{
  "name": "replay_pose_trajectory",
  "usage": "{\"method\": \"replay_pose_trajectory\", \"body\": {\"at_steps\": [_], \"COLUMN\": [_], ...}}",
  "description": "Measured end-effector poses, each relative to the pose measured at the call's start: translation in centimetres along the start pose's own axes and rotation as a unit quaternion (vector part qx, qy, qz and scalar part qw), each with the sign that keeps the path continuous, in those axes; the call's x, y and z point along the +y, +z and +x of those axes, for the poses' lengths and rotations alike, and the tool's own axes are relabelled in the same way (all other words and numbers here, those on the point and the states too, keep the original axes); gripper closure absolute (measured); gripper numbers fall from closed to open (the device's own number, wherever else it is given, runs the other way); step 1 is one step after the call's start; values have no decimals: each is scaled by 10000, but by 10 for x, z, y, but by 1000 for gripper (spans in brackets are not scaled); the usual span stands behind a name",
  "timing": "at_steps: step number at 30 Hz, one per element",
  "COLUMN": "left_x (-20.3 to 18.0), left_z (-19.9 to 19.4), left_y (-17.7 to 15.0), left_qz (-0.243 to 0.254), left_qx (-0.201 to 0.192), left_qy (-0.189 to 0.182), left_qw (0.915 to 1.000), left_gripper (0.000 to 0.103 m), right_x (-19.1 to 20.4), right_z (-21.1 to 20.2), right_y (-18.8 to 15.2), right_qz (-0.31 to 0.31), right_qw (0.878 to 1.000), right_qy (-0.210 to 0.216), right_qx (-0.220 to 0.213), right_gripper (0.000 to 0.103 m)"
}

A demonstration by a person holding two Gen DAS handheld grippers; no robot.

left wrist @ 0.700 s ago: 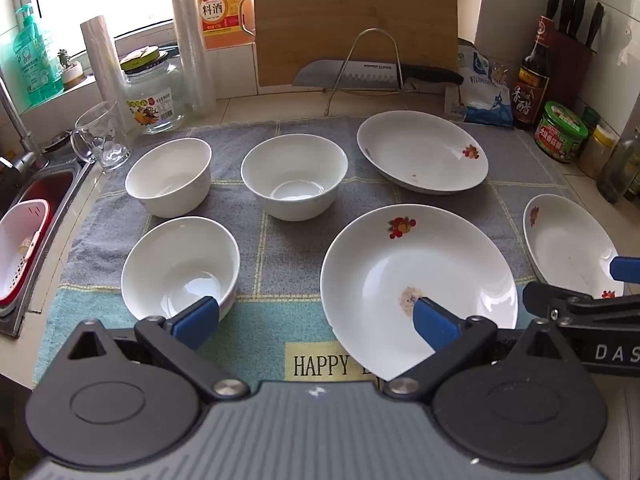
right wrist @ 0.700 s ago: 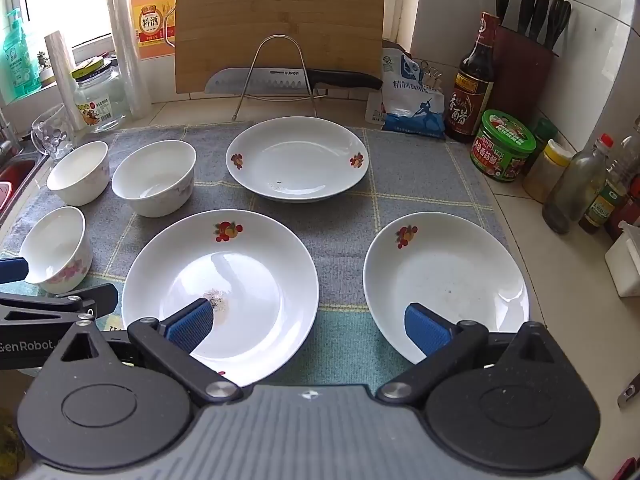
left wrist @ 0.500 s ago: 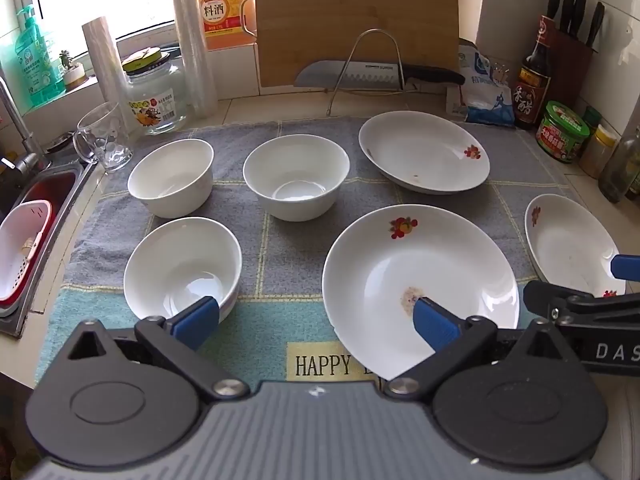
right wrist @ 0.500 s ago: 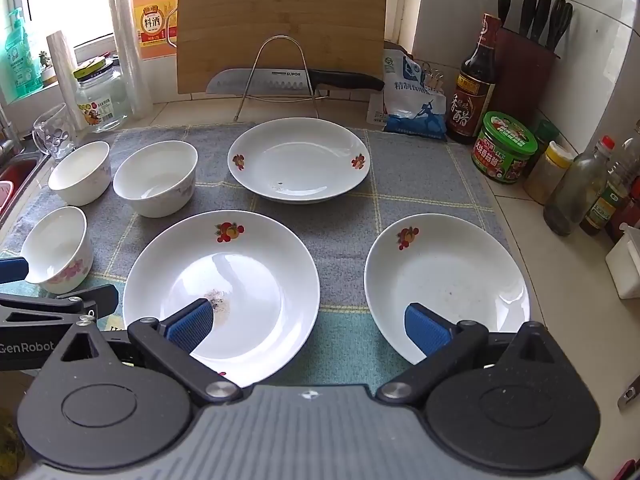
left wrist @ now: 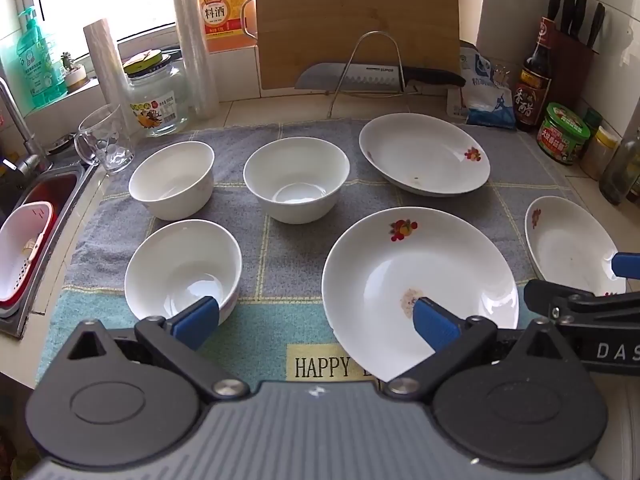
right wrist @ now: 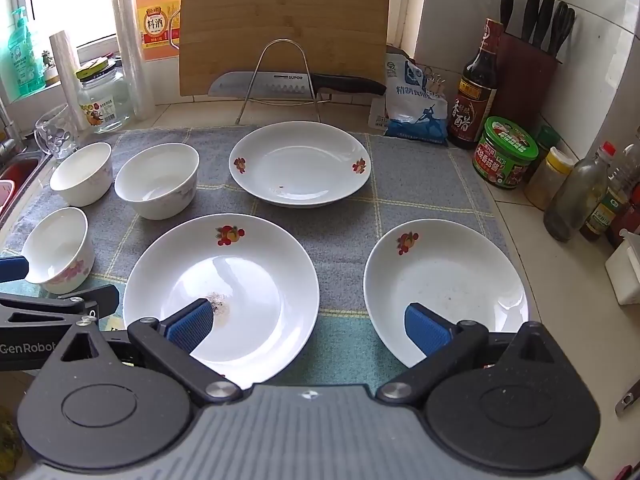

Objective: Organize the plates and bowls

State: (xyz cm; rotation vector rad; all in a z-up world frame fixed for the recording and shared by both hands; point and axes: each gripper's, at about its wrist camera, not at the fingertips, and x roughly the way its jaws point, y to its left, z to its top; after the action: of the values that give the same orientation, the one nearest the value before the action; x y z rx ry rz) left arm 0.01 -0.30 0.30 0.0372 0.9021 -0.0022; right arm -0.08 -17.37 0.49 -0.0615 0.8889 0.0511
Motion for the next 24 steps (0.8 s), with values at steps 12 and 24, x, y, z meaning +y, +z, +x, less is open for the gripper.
{"method": "replay_pose_trajectory", "body": {"at_steps": [12, 24], "left_x": [0, -1], "left_z": [-2, -4], "left_y": [1, 2], "left_qz": [16, 26], "left_qx": [-24, -52], "left_qy": [15, 17], "left_qw": [10000, 10000], "left_gripper": [1, 1], "right_x": [0, -1], "right_z": [-2, -3], "right_y": [0, 1], "right_qz": [-19, -44], "right_qw": [10000, 10000], "right_qy": [-8, -11], "right_qx": [-22, -58], "right_gripper": [0, 0]}}
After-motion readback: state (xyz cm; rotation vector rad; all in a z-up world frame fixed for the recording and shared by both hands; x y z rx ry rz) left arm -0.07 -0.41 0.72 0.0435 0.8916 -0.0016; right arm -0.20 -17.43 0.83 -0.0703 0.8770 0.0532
